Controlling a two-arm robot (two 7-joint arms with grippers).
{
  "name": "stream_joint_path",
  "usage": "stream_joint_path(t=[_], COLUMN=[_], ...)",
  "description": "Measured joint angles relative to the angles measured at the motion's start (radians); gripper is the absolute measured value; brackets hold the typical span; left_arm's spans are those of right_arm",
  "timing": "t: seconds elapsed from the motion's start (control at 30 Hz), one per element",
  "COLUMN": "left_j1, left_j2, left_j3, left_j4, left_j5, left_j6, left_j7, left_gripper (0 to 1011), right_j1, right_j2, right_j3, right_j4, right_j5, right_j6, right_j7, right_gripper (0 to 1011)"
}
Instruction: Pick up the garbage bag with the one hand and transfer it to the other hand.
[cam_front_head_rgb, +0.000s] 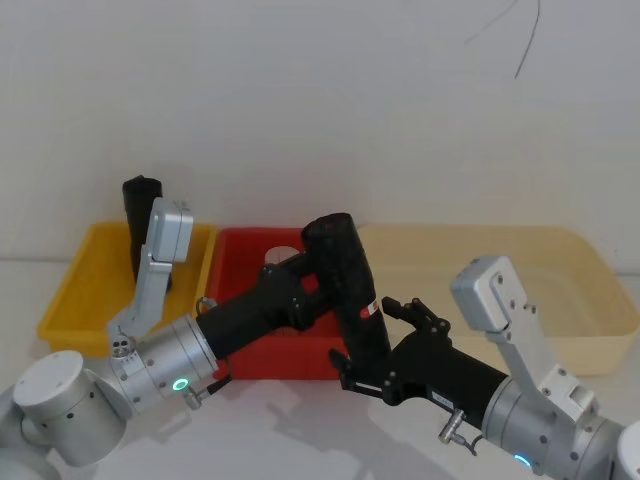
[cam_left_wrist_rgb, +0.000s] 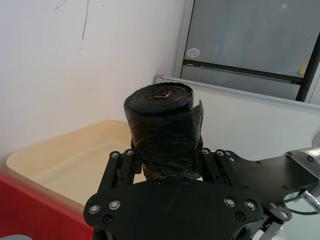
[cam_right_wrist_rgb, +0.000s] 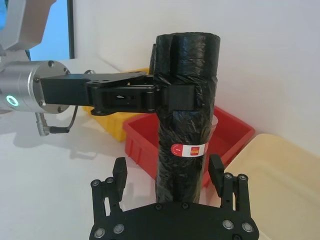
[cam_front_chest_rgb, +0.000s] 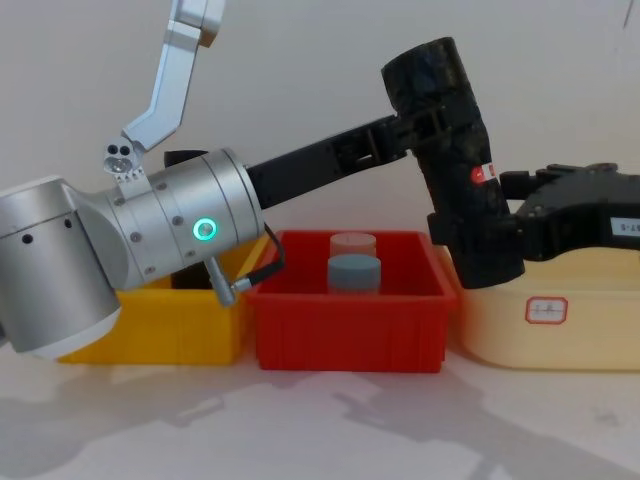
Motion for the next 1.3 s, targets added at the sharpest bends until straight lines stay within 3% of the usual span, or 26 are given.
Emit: stream_joint_path(t=[0.93,1.1,1.3], left_j1=[0.000,0.000,0.000], left_j2=[0.000,0.000,0.000], left_j3=[0.000,0.000,0.000], left_j4=[0.000,0.000,0.000], left_j5=[0.000,0.000,0.000], left_j6=[0.000,0.000,0.000], left_j7=[0.000,0.000,0.000], left_gripper=[523,523,523], right_j1=[0.050,0.056,0.063], right_j2=[-0.044,-0.054,-0.066], right_j3=[-0.013,-0.016,-0.017], right_j4=[0.042,0.046,0.051], right_j5=[-0.028,-0.038,-0.046], right_j6=[0.081,0.104,0.124], right_j7=[-0.019,-0.030,-0.035], right_gripper=[1000,928,741])
